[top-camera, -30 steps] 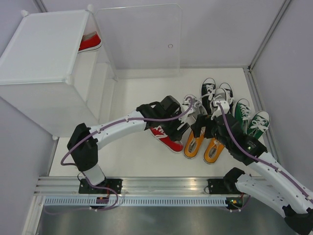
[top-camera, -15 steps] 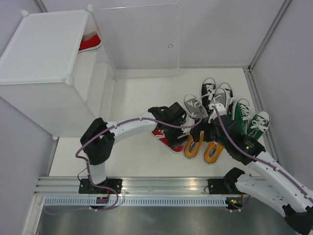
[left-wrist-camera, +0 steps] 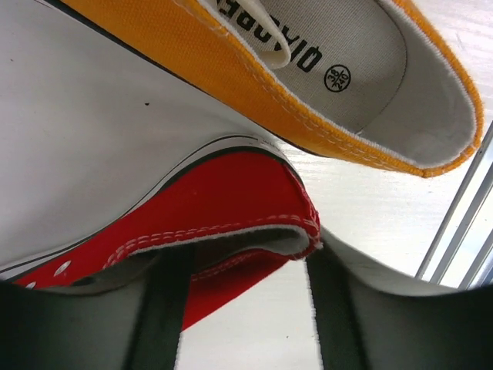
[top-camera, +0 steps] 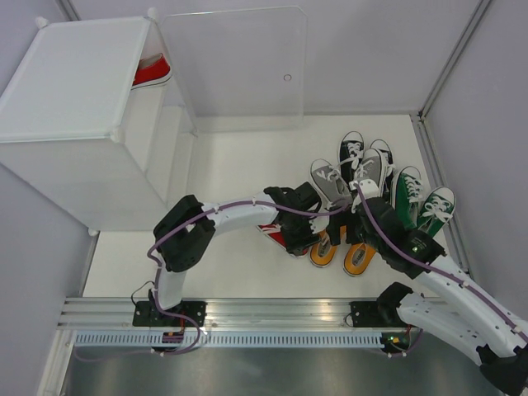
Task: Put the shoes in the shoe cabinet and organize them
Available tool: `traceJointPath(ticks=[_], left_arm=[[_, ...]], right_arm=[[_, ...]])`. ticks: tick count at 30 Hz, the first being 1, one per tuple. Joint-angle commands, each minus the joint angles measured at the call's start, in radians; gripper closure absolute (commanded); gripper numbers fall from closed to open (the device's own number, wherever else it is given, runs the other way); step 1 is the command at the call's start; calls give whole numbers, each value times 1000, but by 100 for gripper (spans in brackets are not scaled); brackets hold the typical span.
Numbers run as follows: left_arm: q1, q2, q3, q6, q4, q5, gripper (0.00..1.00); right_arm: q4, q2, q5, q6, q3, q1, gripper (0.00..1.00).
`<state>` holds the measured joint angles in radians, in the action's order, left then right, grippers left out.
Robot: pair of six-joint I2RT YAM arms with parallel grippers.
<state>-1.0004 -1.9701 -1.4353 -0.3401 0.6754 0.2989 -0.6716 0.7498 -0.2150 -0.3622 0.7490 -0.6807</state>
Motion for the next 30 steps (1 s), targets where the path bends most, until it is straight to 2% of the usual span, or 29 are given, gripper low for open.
traceJointPath(ticks=[1, 4, 6, 10, 20, 24, 26, 30], left_arm=[[-43, 0, -1, -53, -4, 31, 45], [-43, 45, 21, -27, -2, 23, 62], [-46, 66, 32, -13, 0, 26, 66], [-56, 111, 65, 27, 7, 49, 79], [-79, 151, 133, 122, 7, 56, 78], [-81, 169, 119, 133, 4, 26, 66], [-81, 171, 104, 135, 7, 26, 64], [-81, 166, 88, 144, 7, 101, 59]], right_arm=[[126, -16, -44, -12, 18, 3, 7], [118, -32, -53, -7, 24, 3, 7], [113, -36, -57, -6, 30, 3, 7], [112, -35, -60, -6, 35, 3, 7], [102, -43, -67, -4, 29, 3, 7], [99, -47, -69, -4, 27, 3, 6], [96, -47, -67, -4, 29, 3, 7], [90, -55, -72, -3, 33, 1, 6]])
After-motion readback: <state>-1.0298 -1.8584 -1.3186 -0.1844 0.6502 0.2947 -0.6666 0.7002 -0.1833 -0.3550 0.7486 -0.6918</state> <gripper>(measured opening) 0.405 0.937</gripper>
